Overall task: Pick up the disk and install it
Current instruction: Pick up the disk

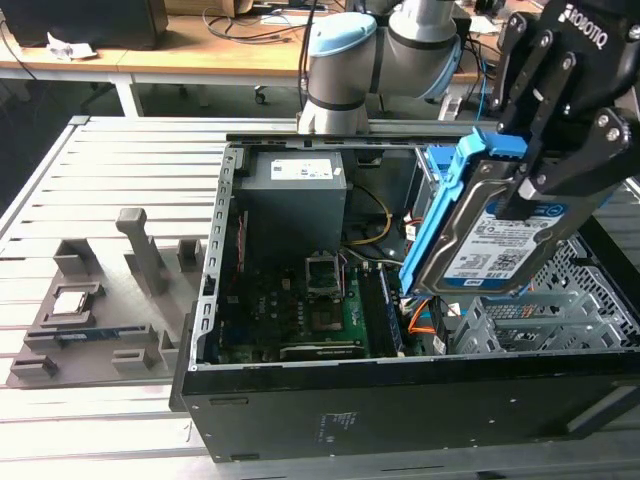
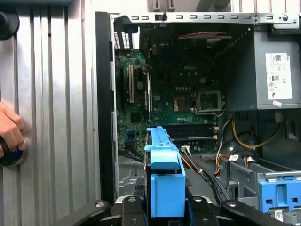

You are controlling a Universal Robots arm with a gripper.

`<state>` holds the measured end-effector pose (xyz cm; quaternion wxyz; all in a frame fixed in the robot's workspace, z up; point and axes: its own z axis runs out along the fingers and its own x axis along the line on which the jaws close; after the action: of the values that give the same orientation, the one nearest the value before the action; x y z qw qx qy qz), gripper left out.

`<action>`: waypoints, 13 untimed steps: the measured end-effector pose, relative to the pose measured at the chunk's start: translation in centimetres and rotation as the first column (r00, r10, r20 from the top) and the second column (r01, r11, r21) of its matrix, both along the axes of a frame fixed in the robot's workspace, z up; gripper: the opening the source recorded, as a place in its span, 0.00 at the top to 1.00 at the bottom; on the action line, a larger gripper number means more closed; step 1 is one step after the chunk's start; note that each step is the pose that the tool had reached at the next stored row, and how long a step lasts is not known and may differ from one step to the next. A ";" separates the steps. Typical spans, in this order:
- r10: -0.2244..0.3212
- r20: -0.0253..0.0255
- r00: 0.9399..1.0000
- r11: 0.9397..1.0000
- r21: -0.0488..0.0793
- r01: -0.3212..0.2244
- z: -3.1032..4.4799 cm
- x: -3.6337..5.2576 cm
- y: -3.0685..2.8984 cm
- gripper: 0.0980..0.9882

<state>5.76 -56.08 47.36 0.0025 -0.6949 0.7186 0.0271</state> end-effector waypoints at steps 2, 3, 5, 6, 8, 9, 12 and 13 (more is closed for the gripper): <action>0.000 0.000 1.000 1.000 -0.001 0.000 -0.12 0.86 -0.13 0.70; 0.000 0.000 1.000 1.000 -0.001 0.000 -0.18 1.45 -0.20 0.70; 0.000 0.000 1.000 1.000 -0.003 0.000 -0.33 3.14 -0.30 0.70; 0.000 0.000 1.000 1.000 -0.004 0.000 -0.38 3.65 -0.31 0.70; 0.000 0.000 1.000 1.000 -0.006 0.000 -0.48 4.86 -0.31 0.70; 0.000 0.000 1.000 1.000 -0.007 0.000 -0.54 5.36 -0.31 0.70; 0.000 0.000 1.000 1.000 -0.011 0.000 -0.76 8.06 -0.19 0.70; 0.000 0.000 1.000 1.000 -0.011 0.000 -0.77 8.80 -0.14 0.70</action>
<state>14.56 -56.22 46.59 -0.0013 -0.6949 0.7187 0.0232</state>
